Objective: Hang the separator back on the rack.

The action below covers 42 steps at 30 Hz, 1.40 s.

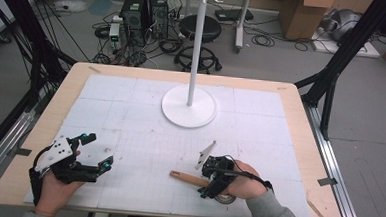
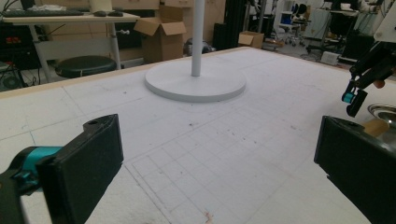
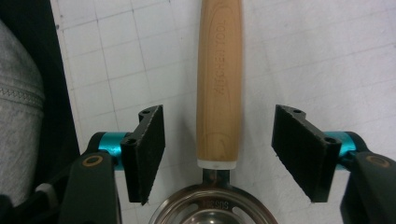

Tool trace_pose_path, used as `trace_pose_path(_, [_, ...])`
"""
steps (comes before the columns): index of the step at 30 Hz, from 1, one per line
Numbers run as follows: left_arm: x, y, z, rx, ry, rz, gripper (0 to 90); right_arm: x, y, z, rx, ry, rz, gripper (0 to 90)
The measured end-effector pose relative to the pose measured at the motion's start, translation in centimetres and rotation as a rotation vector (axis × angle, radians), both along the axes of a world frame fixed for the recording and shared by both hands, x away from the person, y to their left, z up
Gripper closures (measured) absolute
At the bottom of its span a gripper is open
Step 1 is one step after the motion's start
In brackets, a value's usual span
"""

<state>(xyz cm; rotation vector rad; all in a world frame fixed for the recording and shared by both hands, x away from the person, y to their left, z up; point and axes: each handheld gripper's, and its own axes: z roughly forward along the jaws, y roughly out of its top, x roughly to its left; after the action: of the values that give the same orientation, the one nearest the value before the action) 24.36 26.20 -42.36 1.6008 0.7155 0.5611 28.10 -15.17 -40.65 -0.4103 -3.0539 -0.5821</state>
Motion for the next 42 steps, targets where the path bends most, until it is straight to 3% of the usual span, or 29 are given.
trace_pose_path(15, [-0.11,0.08,0.05,-0.002,-0.003,0.005,1.8,0.02,0.32,-0.54,-0.053,0.009,-0.015,46.2])
trace_pose_path(42, [-0.05,0.03,0.05,-0.002,-0.001,-0.001,1.8,-0.29,0.27,-0.48,-0.068,-0.02,-0.01,64.0])
